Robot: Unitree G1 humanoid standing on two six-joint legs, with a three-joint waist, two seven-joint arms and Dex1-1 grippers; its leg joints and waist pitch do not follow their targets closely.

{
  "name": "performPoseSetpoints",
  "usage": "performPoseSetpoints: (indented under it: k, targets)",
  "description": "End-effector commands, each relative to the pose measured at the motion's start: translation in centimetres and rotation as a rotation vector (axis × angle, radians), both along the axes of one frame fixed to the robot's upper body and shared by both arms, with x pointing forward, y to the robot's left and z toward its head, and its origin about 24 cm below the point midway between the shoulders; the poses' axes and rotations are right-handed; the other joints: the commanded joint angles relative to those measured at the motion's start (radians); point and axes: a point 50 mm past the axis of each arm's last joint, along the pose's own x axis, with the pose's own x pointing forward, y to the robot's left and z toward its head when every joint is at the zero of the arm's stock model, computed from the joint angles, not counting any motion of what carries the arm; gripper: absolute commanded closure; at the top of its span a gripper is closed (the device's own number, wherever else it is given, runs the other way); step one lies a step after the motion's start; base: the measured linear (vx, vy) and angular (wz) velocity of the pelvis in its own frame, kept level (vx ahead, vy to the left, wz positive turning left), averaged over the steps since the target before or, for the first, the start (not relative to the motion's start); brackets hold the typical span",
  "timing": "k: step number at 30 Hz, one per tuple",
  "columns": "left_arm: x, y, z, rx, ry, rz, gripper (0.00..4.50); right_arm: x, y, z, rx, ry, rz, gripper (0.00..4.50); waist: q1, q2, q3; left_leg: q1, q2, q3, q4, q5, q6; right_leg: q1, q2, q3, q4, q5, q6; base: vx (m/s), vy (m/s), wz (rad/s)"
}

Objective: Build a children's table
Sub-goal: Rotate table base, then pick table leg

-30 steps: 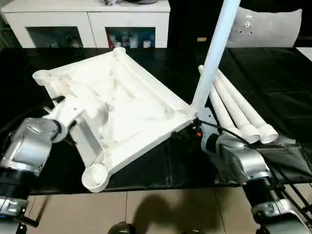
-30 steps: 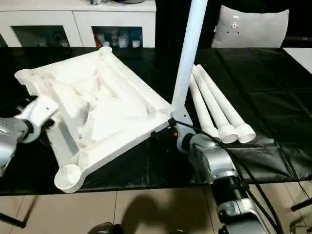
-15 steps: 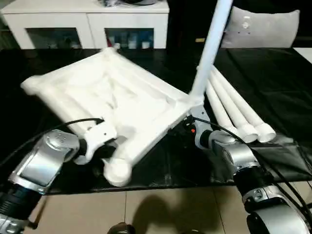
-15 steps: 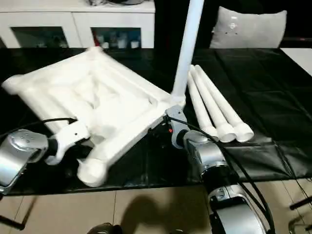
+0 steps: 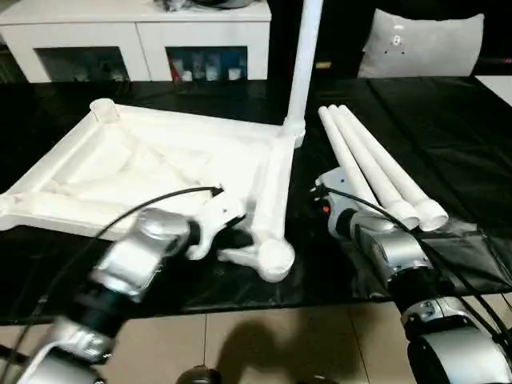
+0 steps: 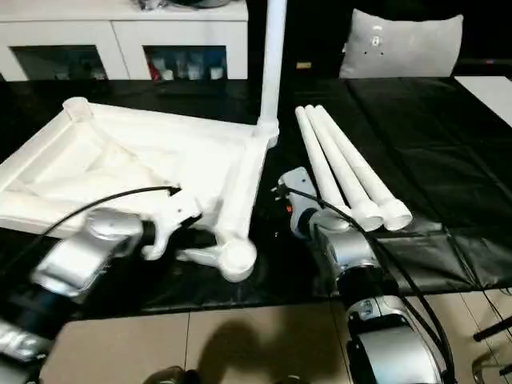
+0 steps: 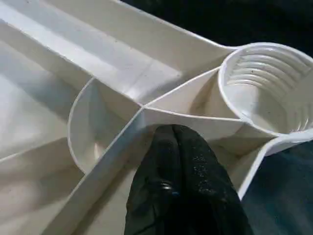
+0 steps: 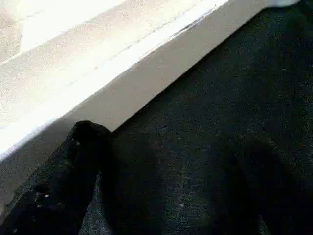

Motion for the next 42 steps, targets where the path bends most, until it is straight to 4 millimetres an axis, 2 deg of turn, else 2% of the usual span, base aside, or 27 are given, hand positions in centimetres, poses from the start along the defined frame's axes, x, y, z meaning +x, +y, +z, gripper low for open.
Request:
performPoseSetpoints:
  k: [1,2,5,8,9,11,13,16,18,23,24,25,28,31,36,42]
  targets:
    - [0.7,-1.2,0.5,-0.012,-0.069,0.015,4.46,0.3,1.3,0.8,0.027,-0.04,0.036,0.0,0.001,-0.002,-0.079,0.032,0.05,-0.025,-0.062,-0.167,0.009,0.045,-0.074,0.04,-0.07,-0.079,-0.239,0.0,0.0,0.0]
    - [1.5,-1.5,0.6,-0.013,-0.122,0.071,4.46,0.6,1.0,1.3,0.034,-0.064,0.005,0.0,0.003,-0.002,-0.078,0.033,0.051,-0.025,-0.062,-0.182,0.008,0.043,-0.075,0.04,-0.074,-0.101,-0.235,0.0,0.0,0.0]
    - [2.1,-2.1,0.9,-0.062,-0.163,0.118,4.46,1.4,0.2,2.6,0.039,-0.116,-0.069,0.0,0.006,-0.004,-0.08,0.032,0.051,-0.026,-0.062,-0.181,0.004,0.044,-0.076,0.04,-0.073,-0.109,-0.227,0.0,0.0,0.0]
    - [1.9,-2.2,1.3,-0.11,-0.156,0.11,4.46,1.7,-0.3,3.3,0.041,-0.138,-0.117,0.0,0.008,-0.004,-0.083,0.03,0.051,-0.026,-0.059,-0.153,0.014,0.046,-0.077,0.039,-0.068,-0.071,-0.232,0.0,0.0,0.0]
    - [1.9,-2.2,1.3,-0.11,-0.156,0.11,4.28,1.7,-0.3,3.3,0.041,-0.138,-0.117,0.0,0.009,-0.004,-0.084,0.029,0.051,-0.026,-0.058,-0.139,0.02,0.045,-0.076,0.039,-0.066,-0.053,-0.235,0.0,0.0,0.0]
    - [1.3,-2.0,1.7,-0.147,-0.147,0.076,4.28,2.3,-1.6,4.3,0.014,-0.166,-0.229,0.0,0.011,-0.004,-0.084,0.03,0.052,-0.027,-0.059,-0.126,0.023,0.044,-0.077,0.038,-0.064,-0.043,-0.24,0.0,0.0,0.0]
    - [0.8,-1.5,1.9,-0.155,-0.144,0.059,4.05,2.7,-2.5,4.8,-0.026,-0.172,-0.312,0.0,0.009,-0.005,-0.082,0.031,0.051,-0.024,-0.059,-0.127,0.022,0.041,-0.074,0.037,-0.064,-0.055,-0.243,0.0,0.0,0.0]
    - [0.5,-0.9,2.1,-0.159,-0.153,0.059,3.83,3.1,-3.2,5.4,-0.045,-0.153,-0.365,0.0,0.005,-0.004,-0.077,0.032,0.048,-0.023,-0.061,-0.162,0.006,0.039,-0.071,0.039,-0.069,-0.109,-0.223,0.0,0.0,0.0]
    - [0.2,-0.3,2.5,-0.159,-0.157,0.058,3.74,3.3,-3.8,5.7,-0.034,-0.09,-0.392,0.0,0.004,-0.007,-0.076,0.033,0.049,-0.023,-0.063,-0.174,-0.001,0.04,-0.07,0.039,-0.071,-0.128,-0.211,0.0,0.0,0.0]
    - [-0.5,0.2,3.5,-0.17,-0.161,0.038,3.37,3.7,-4.7,6.3,-0.064,-0.001,-0.464,0.0,0.004,-0.003,-0.077,0.035,0.049,-0.023,-0.062,-0.162,-0.015,0.038,-0.069,0.039,-0.067,-0.104,-0.215,0.0,0.0,0.0]
    - [-0.5,0.2,3.6,-0.171,-0.161,0.037,3.37,3.7,-4.7,6.3,-0.065,0.001,-0.467,0.0,0.005,-0.004,-0.077,0.036,0.049,-0.023,-0.063,-0.163,-0.019,0.038,-0.069,0.039,-0.066,-0.106,-0.217,0.0,0.0,0.0]
    - [-0.5,0.1,3.7,-0.176,-0.16,0.031,3.11,3.7,-4.9,6.3,-0.068,0.014,-0.479,0.0,0.006,-0.004,-0.077,0.036,0.048,-0.021,-0.062,-0.166,-0.021,0.036,-0.069,0.039,-0.067,-0.108,-0.216,0.0,0.0,0.0]
    - [-0.7,0.0,3.9,-0.178,-0.157,0.015,3.03,3.7,-5.3,6.3,-0.075,0.067,-0.517,0.0,0.006,-0.005,-0.077,0.034,0.046,-0.021,-0.061,-0.164,-0.026,0.038,-0.069,0.04,-0.067,-0.11,-0.204,0.0,0.0,0.0]
    - [-0.9,-0.2,4.0,-0.182,-0.15,0.012,2.66,3.6,-5.6,6.2,-0.089,0.092,-0.545,0.0,0.006,-0.005,-0.077,0.034,0.045,-0.021,-0.061,-0.152,-0.03,0.038,-0.068,0.04,-0.066,-0.097,-0.202,0.0,0.0,0.0]
    - [-1.0,-0.4,4.0,-0.175,-0.137,0.0,2.47,3.1,-5.9,5.3,-0.1,0.185,-0.561,0.0,0.006,-0.004,-0.079,0.034,0.045,-0.021,-0.06,-0.153,-0.035,0.04,-0.068,0.04,-0.065,-0.088,-0.202,0.0,0.0,0.0]
    - [-1.0,-0.3,4.3,-0.172,-0.143,0.0,1.95,2.4,-5.2,4.5,-0.036,0.301,-0.524,0.0,0.007,-0.003,-0.08,0.034,0.045,-0.022,-0.06,-0.152,-0.038,0.041,-0.067,0.039,-0.063,-0.081,-0.202,0.0,0.0,0.0]
